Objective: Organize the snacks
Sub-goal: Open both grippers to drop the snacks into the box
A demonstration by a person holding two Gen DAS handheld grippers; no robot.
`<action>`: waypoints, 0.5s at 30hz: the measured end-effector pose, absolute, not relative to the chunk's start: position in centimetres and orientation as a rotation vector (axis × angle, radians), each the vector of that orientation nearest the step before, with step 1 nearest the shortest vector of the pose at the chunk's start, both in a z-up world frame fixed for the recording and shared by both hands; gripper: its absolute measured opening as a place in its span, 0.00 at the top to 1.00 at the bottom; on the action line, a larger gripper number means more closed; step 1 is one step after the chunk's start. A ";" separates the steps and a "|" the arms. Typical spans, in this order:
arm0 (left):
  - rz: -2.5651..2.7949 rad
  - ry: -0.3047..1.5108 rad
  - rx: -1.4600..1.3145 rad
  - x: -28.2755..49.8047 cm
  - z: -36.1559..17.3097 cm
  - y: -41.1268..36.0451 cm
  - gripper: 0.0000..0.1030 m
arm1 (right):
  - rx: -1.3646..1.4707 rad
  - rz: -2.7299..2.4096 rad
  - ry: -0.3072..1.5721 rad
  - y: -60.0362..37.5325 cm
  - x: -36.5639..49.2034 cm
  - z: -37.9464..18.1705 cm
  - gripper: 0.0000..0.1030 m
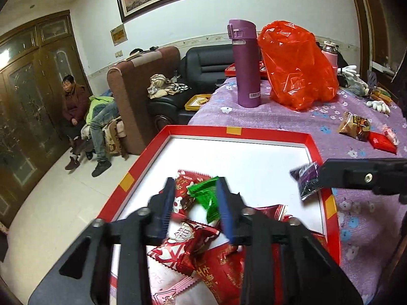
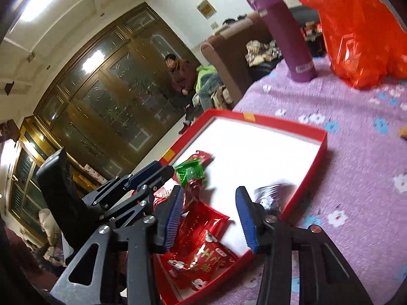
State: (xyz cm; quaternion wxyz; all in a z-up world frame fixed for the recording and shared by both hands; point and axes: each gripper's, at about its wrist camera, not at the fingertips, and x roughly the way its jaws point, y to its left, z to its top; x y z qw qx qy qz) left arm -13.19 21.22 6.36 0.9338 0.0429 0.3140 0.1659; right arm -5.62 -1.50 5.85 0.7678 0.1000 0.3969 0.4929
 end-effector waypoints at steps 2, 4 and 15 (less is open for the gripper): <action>0.349 0.636 0.097 -13.2 6.5 21.1 0.60 | 0.225 1.069 0.852 -2.1 -5.4 6.0 0.52; 0.353 0.631 0.103 -13.3 6.6 21.1 0.58 | 0.233 1.064 0.854 -2.2 -5.1 5.8 0.50; 0.342 0.626 0.106 -13.4 6.8 20.8 0.58 | 0.252 1.060 0.866 -2.7 -4.8 5.7 0.50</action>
